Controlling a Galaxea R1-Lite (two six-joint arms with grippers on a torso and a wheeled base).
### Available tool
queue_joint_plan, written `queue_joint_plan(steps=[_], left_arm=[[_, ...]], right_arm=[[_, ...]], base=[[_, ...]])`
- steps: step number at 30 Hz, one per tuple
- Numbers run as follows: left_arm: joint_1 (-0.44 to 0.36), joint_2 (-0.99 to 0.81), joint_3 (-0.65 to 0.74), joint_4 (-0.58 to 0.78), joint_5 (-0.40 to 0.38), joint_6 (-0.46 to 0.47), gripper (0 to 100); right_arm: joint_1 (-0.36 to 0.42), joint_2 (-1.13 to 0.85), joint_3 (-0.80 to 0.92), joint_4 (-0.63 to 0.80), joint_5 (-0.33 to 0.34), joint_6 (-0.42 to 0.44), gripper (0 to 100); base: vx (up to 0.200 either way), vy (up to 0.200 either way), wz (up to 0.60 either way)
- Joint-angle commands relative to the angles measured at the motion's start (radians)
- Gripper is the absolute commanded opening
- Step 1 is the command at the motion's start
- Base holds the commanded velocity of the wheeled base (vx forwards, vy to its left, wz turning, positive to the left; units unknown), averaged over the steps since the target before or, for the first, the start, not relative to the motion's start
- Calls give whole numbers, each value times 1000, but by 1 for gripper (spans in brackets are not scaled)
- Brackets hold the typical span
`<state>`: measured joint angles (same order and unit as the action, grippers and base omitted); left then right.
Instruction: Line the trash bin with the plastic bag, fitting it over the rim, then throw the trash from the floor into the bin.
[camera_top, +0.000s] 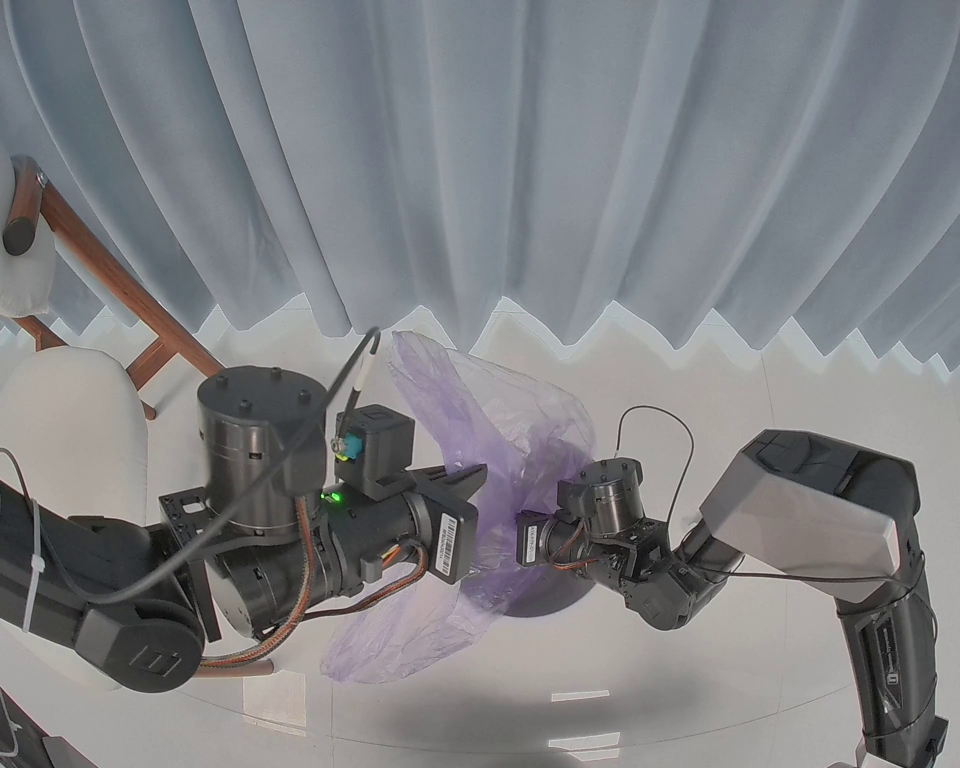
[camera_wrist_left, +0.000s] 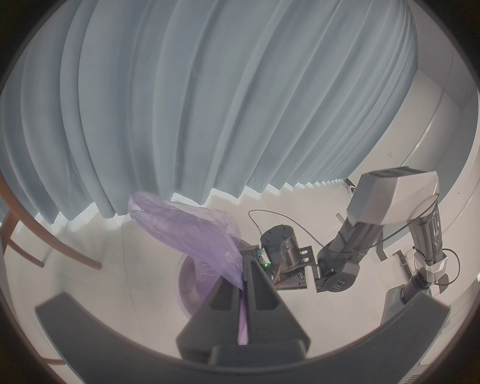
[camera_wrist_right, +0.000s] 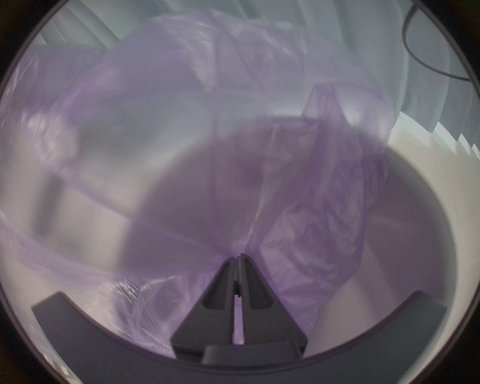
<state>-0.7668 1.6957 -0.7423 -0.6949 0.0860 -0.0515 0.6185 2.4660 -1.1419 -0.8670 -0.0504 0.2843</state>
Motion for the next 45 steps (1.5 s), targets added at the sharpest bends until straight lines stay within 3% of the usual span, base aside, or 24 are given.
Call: queue_joint_plan(steps=[1, 9, 13, 18, 23, 25, 29, 32, 37, 45], left_arm=[[1, 4, 1, 0, 0, -1, 0], [3, 25, -3, 0, 1, 1, 0], [1, 53, -11, 0, 5, 1, 0], [-2, 94, -28, 0, 5, 2, 0], [-12, 108, -29, 0, 5, 2, 0], [-25, 119, -29, 0, 3, 2, 0], [-71, 122, -28, -14, 0, -1, 0], [-120, 124, -22, -17, 0, -1, 0], [-167, 130, -20, -15, 0, -2, 0], [-157, 125, -5, -15, 5, -4, 0]], right_arm=[[1, 71, -27, -4, 0, 1, 0], [18, -5, -27, 6, 34, 19, 0], [41, -140, 37, 45, 100, 24, 0], [43, -443, 202, 191, 192, 67, 0], [-19, -602, 225, 273, 218, 148, 0], [-100, -630, 218, 290, 218, 144, 0], [-232, -605, 171, 292, 221, 139, 0], [-289, -524, 103, 278, 227, 122, 0], [-298, -400, -16, 278, 242, 75, 0], [-260, -202, -208, 273, 291, 3, 0]], base=[[0, 0, 0], [0, 0, 0], [0, 0, 0], [0, 0, 0], [0, 0, 0], [0, 0, 0], [0, 0, 0], [0, 0, 0], [0, 0, 0], [0, 0, 0]])
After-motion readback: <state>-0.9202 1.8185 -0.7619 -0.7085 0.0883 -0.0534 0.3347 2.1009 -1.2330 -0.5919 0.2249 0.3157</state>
